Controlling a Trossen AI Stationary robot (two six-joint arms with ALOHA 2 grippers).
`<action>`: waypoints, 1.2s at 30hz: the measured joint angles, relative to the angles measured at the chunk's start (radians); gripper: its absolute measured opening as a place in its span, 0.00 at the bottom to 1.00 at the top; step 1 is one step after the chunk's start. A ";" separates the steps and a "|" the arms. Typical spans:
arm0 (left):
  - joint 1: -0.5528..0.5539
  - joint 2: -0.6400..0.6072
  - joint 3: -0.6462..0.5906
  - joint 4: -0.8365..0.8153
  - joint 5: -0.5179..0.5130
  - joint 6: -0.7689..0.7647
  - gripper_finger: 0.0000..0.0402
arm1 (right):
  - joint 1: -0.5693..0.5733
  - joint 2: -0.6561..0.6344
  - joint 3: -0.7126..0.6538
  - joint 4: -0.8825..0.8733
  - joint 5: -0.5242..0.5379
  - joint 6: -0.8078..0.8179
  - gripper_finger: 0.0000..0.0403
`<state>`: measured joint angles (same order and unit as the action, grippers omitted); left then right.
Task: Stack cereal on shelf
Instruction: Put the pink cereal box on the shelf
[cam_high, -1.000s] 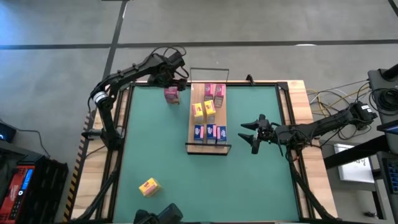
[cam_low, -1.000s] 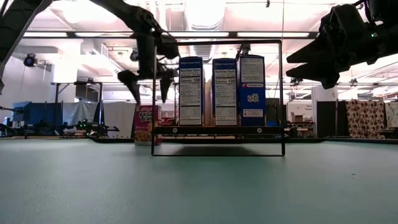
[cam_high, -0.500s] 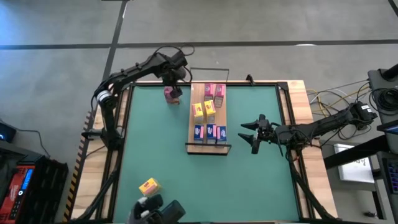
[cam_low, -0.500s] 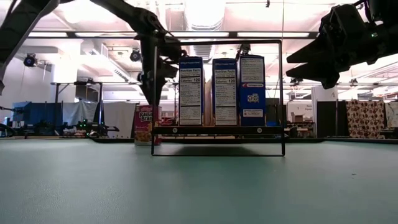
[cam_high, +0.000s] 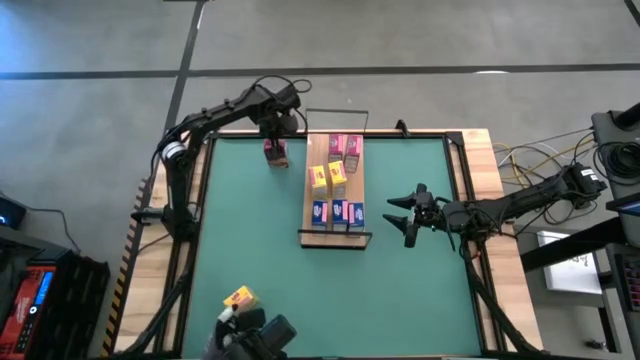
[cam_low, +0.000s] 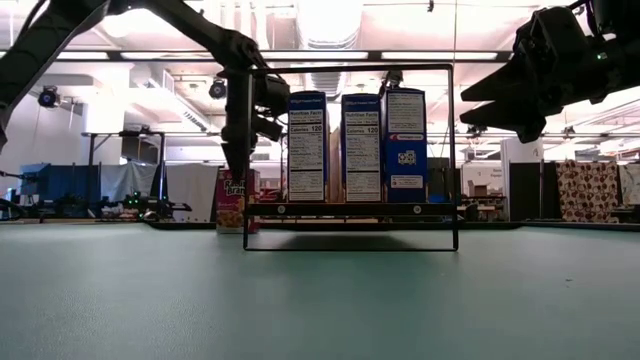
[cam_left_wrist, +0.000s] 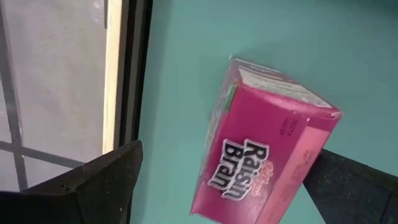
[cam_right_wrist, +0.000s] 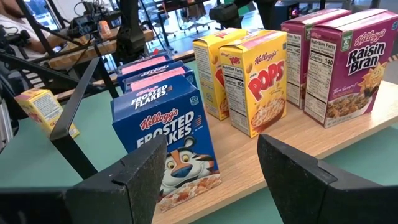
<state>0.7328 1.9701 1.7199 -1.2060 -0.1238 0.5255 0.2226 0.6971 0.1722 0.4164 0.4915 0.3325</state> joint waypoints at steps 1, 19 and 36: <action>0.001 0.000 0.000 -0.001 0.001 0.000 0.99 | 0.000 0.000 0.000 0.000 0.000 0.000 0.60; 0.004 -0.002 0.000 -0.007 0.016 -0.072 0.66 | 0.000 0.000 0.000 0.000 0.000 0.000 0.60; 0.004 -0.002 0.000 -0.006 0.092 -0.281 0.36 | 0.000 0.000 0.000 0.000 0.000 0.000 0.60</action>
<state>0.7368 1.9686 1.7199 -1.2121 -0.0322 0.2449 0.2225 0.6975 0.1722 0.4164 0.4915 0.3325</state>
